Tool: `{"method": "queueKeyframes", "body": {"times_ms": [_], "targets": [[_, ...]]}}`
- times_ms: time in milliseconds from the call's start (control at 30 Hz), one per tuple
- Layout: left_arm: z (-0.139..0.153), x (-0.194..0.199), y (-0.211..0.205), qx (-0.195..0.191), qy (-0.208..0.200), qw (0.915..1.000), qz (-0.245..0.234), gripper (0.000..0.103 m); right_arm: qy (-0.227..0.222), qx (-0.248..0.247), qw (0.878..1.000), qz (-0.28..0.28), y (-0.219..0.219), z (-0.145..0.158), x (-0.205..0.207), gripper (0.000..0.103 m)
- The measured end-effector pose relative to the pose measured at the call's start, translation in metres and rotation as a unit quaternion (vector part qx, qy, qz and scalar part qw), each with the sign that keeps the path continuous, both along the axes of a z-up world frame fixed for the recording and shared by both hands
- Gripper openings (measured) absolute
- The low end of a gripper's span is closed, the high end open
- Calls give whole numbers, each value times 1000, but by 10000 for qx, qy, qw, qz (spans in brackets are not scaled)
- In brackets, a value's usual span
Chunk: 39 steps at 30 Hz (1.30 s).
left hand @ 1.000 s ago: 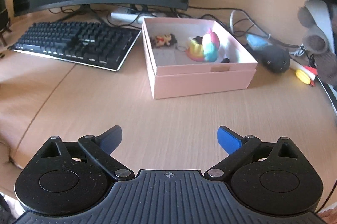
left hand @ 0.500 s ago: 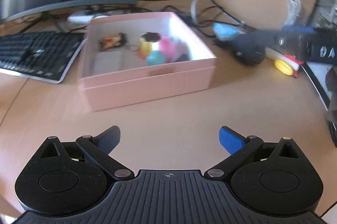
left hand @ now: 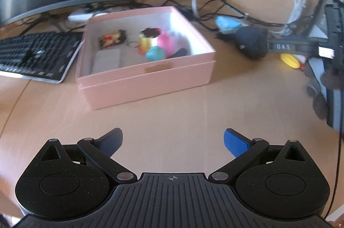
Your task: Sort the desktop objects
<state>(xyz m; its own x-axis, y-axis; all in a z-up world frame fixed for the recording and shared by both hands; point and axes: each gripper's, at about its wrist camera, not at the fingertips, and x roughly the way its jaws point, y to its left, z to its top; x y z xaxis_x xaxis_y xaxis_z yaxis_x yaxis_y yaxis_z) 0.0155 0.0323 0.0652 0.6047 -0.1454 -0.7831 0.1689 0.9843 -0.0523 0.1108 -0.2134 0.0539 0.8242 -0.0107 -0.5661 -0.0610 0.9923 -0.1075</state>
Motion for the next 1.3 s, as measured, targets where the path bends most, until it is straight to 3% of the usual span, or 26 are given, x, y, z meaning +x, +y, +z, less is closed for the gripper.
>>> {"method": "queueKeyframes", "body": {"times_ms": [100,300,333,400,633,833,1067,1300], "targets": [[1,-7,12,83,82,9997,223,103,-101,-213,9997,109,10,-12,23,88],[4,-25,32,191,69,9983,544,103,-17,-601,9980,216,18,-30,57,87],[4,-26,34,192,76,9981,576,103,34,-637,9976,284,20,-31,58,85],[2,-27,35,180,92,9980,595,103,209,-620,9971,395,22,-32,59,67],[2,-25,20,117,-34,9998,135,103,333,-113,9986,391,16,-7,14,64],[-4,-24,8,-11,-16,9997,-256,103,412,336,9951,839,24,28,-50,64],[-10,-32,7,-126,22,9987,-502,103,958,1207,9719,1780,71,43,-93,65],[-13,-50,30,-37,75,9996,-274,103,1311,2170,9368,2409,127,43,-80,65]]}}
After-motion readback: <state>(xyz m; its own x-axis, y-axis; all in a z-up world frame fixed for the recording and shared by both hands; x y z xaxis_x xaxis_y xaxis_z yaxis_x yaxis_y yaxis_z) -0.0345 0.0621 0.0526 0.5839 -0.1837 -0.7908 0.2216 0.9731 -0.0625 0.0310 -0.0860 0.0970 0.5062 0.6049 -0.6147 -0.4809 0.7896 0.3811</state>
